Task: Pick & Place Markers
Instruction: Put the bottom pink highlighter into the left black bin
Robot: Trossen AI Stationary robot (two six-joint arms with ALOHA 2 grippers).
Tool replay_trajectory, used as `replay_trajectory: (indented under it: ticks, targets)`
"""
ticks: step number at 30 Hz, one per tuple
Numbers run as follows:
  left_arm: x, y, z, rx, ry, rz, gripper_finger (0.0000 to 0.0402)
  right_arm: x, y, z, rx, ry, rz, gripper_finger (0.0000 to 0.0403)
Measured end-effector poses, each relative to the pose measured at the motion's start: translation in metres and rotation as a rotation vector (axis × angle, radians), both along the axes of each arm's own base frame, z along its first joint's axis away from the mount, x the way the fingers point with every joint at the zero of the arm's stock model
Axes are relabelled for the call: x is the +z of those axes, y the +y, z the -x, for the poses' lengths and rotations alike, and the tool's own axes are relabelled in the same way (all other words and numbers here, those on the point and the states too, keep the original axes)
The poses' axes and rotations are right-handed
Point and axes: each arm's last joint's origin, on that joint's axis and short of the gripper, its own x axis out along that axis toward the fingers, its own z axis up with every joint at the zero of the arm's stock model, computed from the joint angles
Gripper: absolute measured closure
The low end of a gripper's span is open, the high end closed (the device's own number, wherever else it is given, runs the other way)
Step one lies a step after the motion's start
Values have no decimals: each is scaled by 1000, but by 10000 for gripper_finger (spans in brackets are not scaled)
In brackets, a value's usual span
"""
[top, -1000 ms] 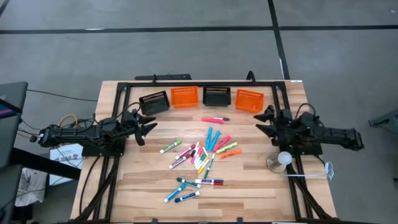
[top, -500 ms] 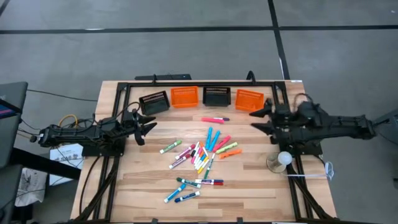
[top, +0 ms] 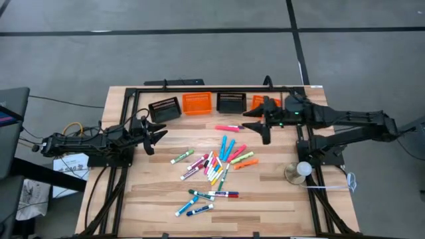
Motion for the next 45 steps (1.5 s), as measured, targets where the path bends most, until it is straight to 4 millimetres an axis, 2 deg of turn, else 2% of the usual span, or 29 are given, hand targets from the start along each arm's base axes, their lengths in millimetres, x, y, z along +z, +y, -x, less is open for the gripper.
replay_trajectory:
  ticks: [6,13,17,22,33,45]
  targets:
    - [1,0,0,0,-10,0,238,-10,-1,-16,13,126,-17,196]
    - [2,0,0,-1,-16,0,238,-29,4,-20,87,307,-57,196]
    - [2,0,0,-1,-19,0,238,-41,12,-23,159,407,7,196]
    - [2,0,0,-1,-24,0,238,-52,22,-30,236,456,72,196]
    - [3,0,0,-1,-30,0,238,-71,36,-43,294,540,75,196]
    - [4,0,0,-1,-45,0,238,-84,35,-47,261,621,71,196]
